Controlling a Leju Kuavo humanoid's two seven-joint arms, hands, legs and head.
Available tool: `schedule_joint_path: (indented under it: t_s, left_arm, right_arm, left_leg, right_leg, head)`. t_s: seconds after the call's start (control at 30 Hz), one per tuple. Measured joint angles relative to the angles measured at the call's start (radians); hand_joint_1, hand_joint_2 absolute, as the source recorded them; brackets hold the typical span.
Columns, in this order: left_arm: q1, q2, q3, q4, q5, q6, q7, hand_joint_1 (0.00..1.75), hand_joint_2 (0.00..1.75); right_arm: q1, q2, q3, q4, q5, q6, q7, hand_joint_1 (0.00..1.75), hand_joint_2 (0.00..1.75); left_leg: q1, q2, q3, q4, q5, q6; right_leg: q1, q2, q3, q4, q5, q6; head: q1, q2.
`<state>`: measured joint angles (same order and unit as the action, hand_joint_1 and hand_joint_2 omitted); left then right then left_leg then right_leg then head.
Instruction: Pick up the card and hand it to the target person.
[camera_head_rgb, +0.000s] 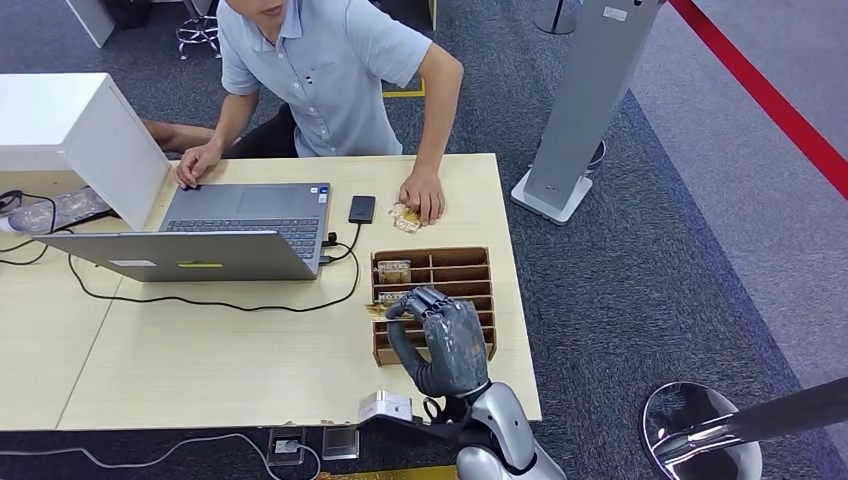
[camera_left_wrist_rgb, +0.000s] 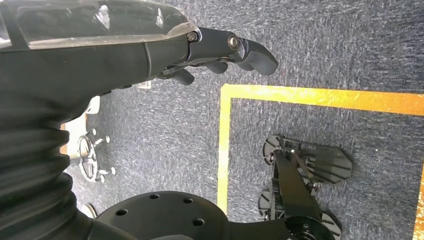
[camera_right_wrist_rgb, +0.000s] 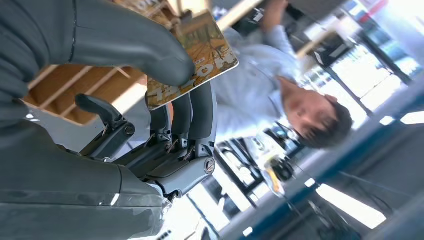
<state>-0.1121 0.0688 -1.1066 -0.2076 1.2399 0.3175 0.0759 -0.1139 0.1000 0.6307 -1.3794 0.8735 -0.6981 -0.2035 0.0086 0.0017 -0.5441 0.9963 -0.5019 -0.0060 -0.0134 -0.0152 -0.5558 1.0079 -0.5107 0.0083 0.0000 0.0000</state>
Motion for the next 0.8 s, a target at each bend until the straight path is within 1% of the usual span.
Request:
schedule_joint_path:
  t_s: [0.07,0.13,0.2,0.3,0.5,0.57,0.63,0.7,0.8]
  left_arm:
    - [0.0,0.003,-0.002,-0.001,-0.001,0.0,0.004,0.0,1.75]
    - [0.0,0.006,-0.008,-0.001,-0.006,-0.004,0.009,0.0,1.75]
    - [-0.001,0.009,-0.02,-0.002,-0.016,-0.012,0.013,0.0,1.75]
    - [-0.002,0.01,-0.034,-0.002,-0.029,-0.019,0.018,0.0,1.75]
    - [-0.004,0.007,-0.055,-0.002,-0.048,-0.025,0.026,0.0,1.75]
    - [-0.005,0.01,-0.055,-0.002,-0.05,-0.023,-0.002,0.0,1.75]
    - [-0.006,0.016,-0.055,-0.002,-0.051,-0.023,-0.032,0.0,1.75]
    - [-0.008,0.019,-0.064,-0.001,-0.058,-0.028,-0.032,0.0,1.75]
    - [-0.01,0.018,-0.079,0.001,-0.069,-0.032,-0.027,0.0,1.75]
  right_arm:
    - [-0.074,-0.036,0.102,0.066,-0.059,0.002,0.1,1.75,1.75]
    - [-0.166,-0.058,0.202,0.145,-0.128,0.006,0.191,1.75,1.75]
    - [-0.256,-0.048,0.25,0.238,-0.189,0.021,0.238,1.75,1.75]
    - [-0.384,-0.003,0.276,0.405,-0.262,0.061,0.256,1.75,1.75]
    - [-0.629,0.108,0.314,0.767,-0.329,0.123,0.292,1.75,1.75]
    - [-0.698,0.139,0.321,0.857,-0.343,0.128,0.298,1.75,1.75]
    - [-0.749,0.153,0.327,0.894,-0.34,0.124,0.318,1.75,1.75]
    - [-0.782,0.159,0.33,0.919,-0.332,0.133,0.361,1.75,1.75]
    - [-0.807,0.161,0.335,0.956,-0.319,0.139,0.402,1.75,1.75]
  left_leg:
    - [0.0,0.001,0.001,-0.001,0.001,0.0]
    - [0.0,0.004,0.001,-0.001,0.001,0.001]
    - [0.0,0.006,0.001,-0.001,0.001,0.001]
    - [0.0,0.009,0.001,-0.001,0.001,0.0]
    - [0.0,0.011,0.002,-0.001,0.001,0.0]
    - [0.0,0.012,0.002,-0.001,0.001,0.0]
    - [0.0,0.011,0.001,-0.001,0.001,0.0]
    - [0.0,0.009,0.0,0.0,0.001,0.0]
    - [0.0,0.008,0.0,0.0,0.001,0.0]
  right_leg:
    - [0.0,0.002,0.001,-0.001,0.001,0.0]
    - [0.0,0.004,0.0,-0.002,0.003,0.0]
    - [0.0,0.006,0.0,-0.001,0.003,0.0]
    - [0.0,0.009,-0.001,-0.001,0.004,0.0]
    - [0.0,0.011,-0.001,0.0,0.004,0.0]
    - [-0.001,0.012,-0.002,0.001,0.004,0.0]
    - [-0.001,0.011,-0.002,0.001,0.004,0.0]
    - [0.0,0.009,-0.002,0.001,0.003,0.0]
    - [0.0,0.007,-0.001,0.002,0.003,0.0]
  head:
    - [0.0,0.0]
    - [0.0,0.0]
    - [0.0,0.0]
    - [0.0,0.0]
    - [0.0,0.0]
    - [0.0,0.0]
    - [0.0,0.0]
    - [0.0,0.0]
    - [0.0,0.0]
